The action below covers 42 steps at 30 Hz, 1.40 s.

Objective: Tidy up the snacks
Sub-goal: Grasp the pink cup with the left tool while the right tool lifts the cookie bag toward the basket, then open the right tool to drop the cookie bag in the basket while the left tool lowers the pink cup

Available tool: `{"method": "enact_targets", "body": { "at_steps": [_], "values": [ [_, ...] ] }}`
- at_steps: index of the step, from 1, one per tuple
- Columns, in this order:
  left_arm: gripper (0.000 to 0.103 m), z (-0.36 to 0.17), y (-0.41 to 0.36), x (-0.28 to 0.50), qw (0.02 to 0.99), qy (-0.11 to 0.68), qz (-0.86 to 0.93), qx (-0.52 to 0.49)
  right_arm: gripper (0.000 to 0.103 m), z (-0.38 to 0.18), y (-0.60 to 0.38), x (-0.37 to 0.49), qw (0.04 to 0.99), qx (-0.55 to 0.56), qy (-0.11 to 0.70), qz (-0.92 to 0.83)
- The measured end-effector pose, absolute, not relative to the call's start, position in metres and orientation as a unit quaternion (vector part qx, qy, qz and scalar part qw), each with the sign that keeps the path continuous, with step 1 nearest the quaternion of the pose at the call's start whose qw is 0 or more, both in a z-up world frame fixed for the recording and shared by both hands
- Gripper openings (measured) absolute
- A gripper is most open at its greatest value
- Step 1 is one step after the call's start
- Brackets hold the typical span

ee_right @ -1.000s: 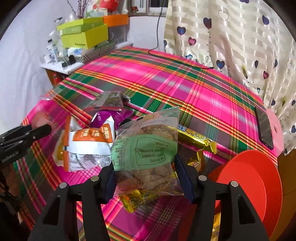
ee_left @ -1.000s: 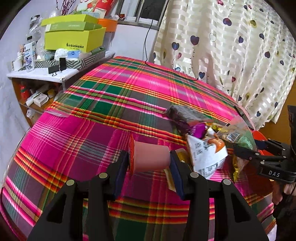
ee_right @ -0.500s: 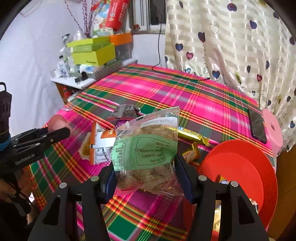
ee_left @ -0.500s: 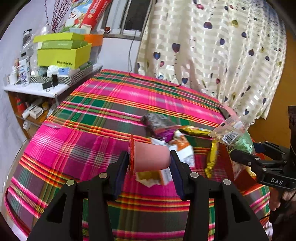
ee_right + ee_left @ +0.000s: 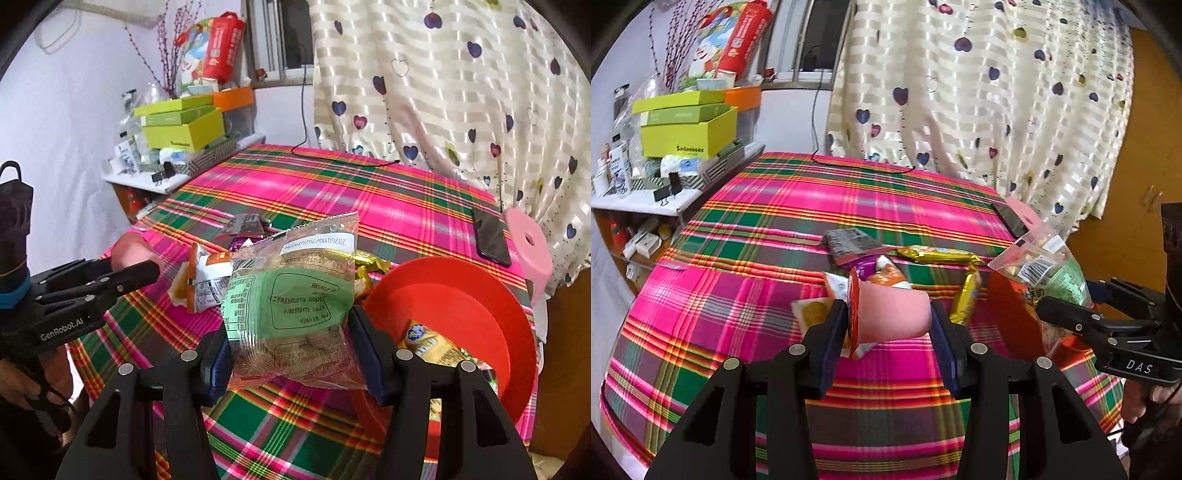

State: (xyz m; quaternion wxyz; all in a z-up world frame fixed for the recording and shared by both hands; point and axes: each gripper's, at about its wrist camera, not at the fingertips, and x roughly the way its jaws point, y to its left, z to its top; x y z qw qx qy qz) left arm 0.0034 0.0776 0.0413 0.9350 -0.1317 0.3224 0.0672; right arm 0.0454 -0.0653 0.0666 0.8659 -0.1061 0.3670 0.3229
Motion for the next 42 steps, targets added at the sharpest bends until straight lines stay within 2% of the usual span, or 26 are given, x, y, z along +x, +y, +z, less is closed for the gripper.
{"method": "enact_targets", "body": {
  "at_steps": [42],
  "values": [
    [0.046,0.056,-0.014,0.058,0.936,0.340,-0.025,-0.087,0.057,0.072,-0.196,0.072,0.904,-0.029,0.364,0.223]
  ]
}}
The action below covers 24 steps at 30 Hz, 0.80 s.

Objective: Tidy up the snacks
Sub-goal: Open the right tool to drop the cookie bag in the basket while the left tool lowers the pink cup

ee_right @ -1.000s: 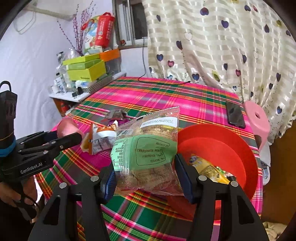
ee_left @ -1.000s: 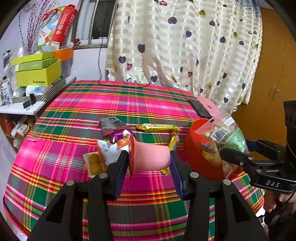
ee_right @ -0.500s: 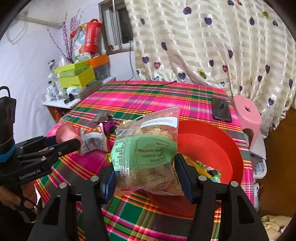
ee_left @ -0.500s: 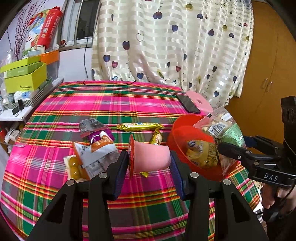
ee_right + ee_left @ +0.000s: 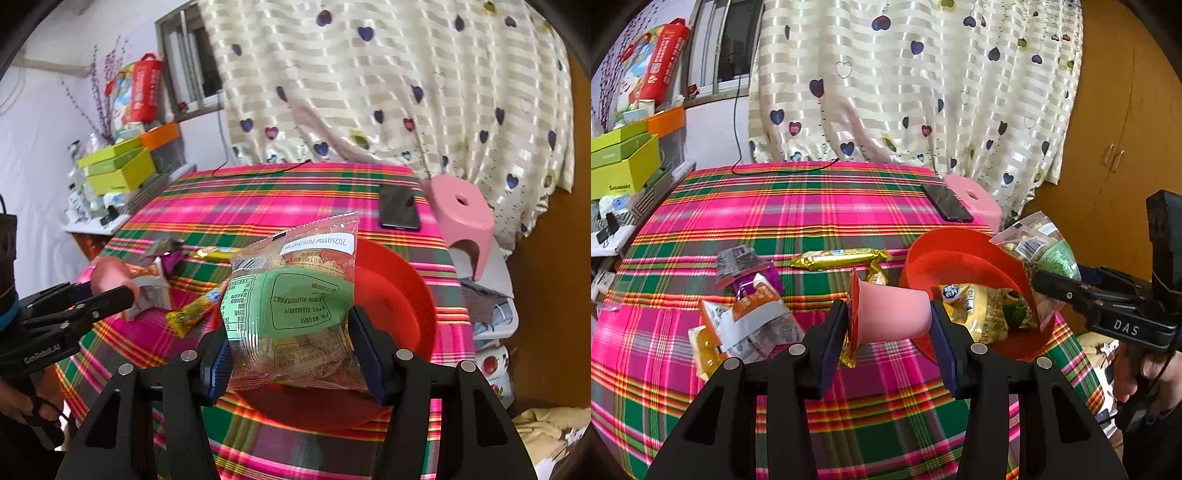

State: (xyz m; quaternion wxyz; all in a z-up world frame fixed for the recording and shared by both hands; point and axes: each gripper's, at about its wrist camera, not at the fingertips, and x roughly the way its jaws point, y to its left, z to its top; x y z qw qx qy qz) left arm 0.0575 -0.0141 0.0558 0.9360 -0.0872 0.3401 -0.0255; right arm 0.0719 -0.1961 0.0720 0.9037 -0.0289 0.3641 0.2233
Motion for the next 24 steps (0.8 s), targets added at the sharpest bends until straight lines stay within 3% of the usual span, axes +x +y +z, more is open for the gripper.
{"method": "enact_targets", "body": {
  "at_steps": [24],
  "values": [
    [0.046,0.049,-0.045,0.106,0.928,0.359,-0.066,-0.068,0.057,0.041,-0.229,0.127,0.896,-0.003,0.402,0.188]
  ]
}}
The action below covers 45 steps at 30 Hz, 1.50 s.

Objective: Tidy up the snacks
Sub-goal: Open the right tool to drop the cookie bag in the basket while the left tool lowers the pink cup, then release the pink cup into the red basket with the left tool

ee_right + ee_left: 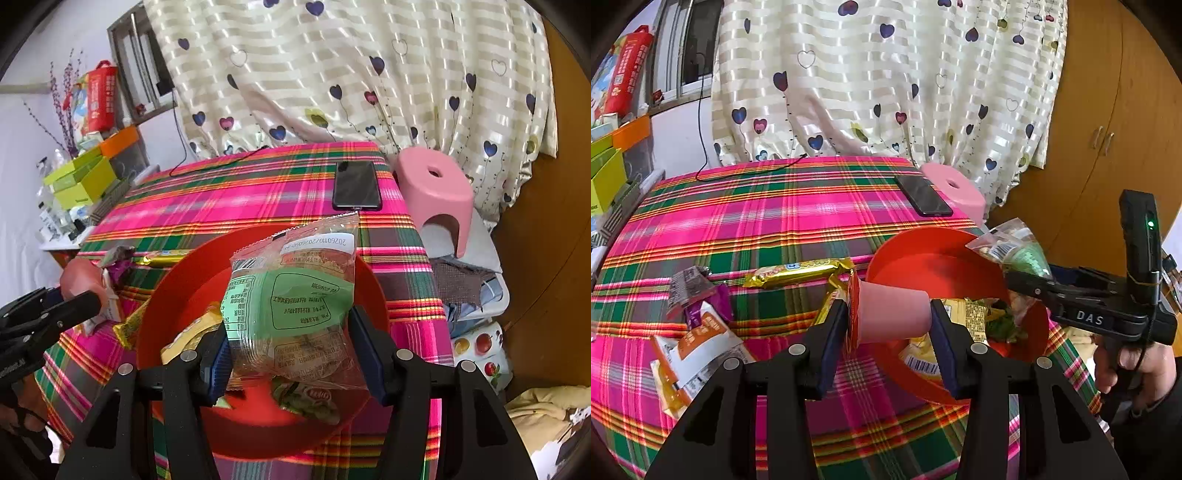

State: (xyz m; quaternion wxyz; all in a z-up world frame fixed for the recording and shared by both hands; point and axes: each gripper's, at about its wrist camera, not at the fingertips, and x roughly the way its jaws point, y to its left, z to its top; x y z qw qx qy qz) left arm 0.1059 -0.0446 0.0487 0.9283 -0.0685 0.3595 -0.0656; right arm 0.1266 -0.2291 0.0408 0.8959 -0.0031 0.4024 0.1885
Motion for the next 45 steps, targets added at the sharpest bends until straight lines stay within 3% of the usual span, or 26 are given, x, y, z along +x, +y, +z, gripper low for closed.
{"method": "enact_targets", "body": {
  "at_steps": [15,16,17,19,45],
  "values": [
    [0.046,0.042,-0.064,0.133,0.923,0.372,-0.084,-0.055,0.058,0.041,-0.238,0.142,0.901,0.013,0.386,0.199],
    [0.046,0.042,-0.066,0.135,0.922,0.373,-0.086,-0.053,0.052,0.042,-0.239,0.140,0.902,0.013,0.382,0.202],
    [0.046,0.042,-0.067,0.137,0.922,0.374,-0.088,-0.053,0.035,0.043,-0.239,0.139,0.902,0.011,0.380,0.203],
    [0.046,0.042,-0.071,0.139,0.921,0.375,-0.091,-0.051,0.022,0.040,-0.240,0.141,0.900,0.012,0.382,0.207],
    [0.049,0.016,-0.098,0.196,0.901,0.410,-0.135,-0.040,0.022,0.038,-0.248,0.153,0.898,0.031,0.383,0.216]
  ]
}}
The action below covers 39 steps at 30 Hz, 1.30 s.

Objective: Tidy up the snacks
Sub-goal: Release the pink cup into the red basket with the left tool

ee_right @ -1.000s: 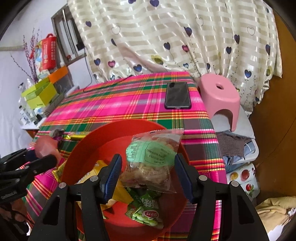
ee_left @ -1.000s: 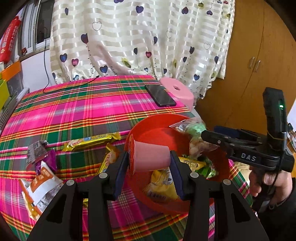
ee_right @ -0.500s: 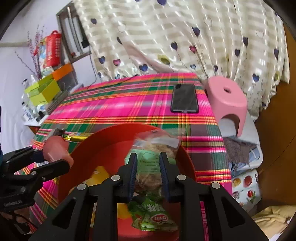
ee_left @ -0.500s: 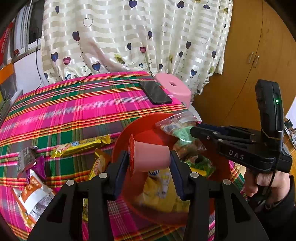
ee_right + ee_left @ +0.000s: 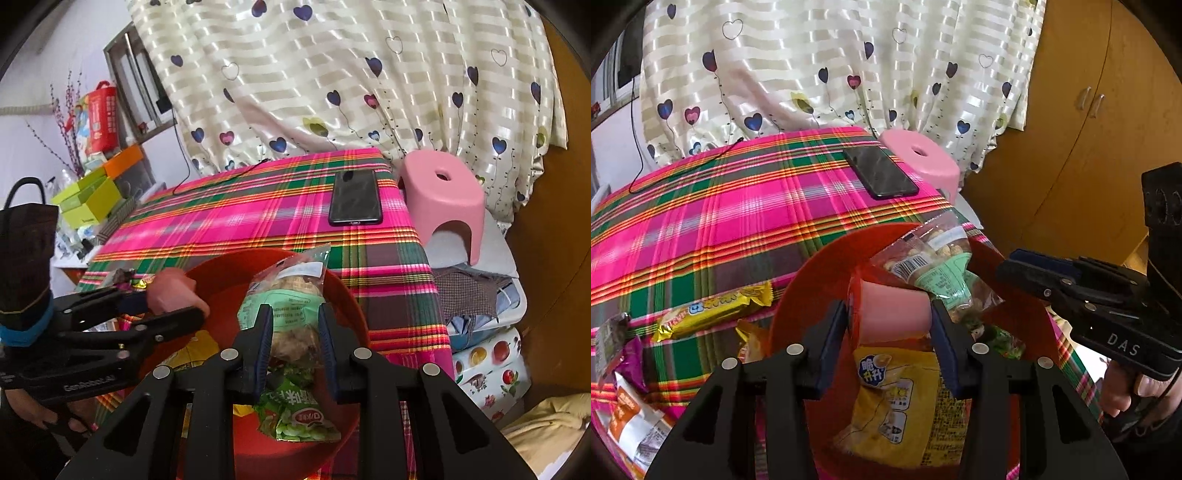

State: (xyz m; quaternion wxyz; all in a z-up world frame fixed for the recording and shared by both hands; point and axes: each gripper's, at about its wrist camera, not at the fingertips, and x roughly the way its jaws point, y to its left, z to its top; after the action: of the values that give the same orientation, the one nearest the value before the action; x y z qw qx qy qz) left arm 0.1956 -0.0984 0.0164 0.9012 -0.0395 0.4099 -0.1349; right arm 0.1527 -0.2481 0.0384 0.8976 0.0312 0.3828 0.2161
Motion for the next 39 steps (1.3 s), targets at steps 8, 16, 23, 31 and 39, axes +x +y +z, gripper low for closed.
{"method": "enact_targets", "body": {
  "at_steps": [8,16,23,31,39],
  "values": [
    [0.055,0.028,-0.089,0.185,0.911,0.388,-0.134,-0.048,0.026,0.040,-0.239,0.148,0.895,0.027,0.386,0.224],
    [0.054,0.032,-0.070,0.162,0.913,0.384,-0.120,-0.065,0.028,0.043,-0.226,0.130,0.892,0.011,0.390,0.229],
    [0.054,0.037,-0.055,0.135,0.918,0.374,-0.110,-0.074,0.033,0.050,-0.212,0.108,0.893,-0.004,0.385,0.235],
    [0.054,0.041,-0.031,0.104,0.924,0.366,-0.073,-0.080,0.041,0.059,-0.198,0.084,0.895,-0.011,0.376,0.241],
    [0.054,0.048,-0.014,0.080,0.932,0.348,-0.058,-0.086,0.045,0.070,-0.177,0.066,0.891,-0.026,0.370,0.261]
  ]
}}
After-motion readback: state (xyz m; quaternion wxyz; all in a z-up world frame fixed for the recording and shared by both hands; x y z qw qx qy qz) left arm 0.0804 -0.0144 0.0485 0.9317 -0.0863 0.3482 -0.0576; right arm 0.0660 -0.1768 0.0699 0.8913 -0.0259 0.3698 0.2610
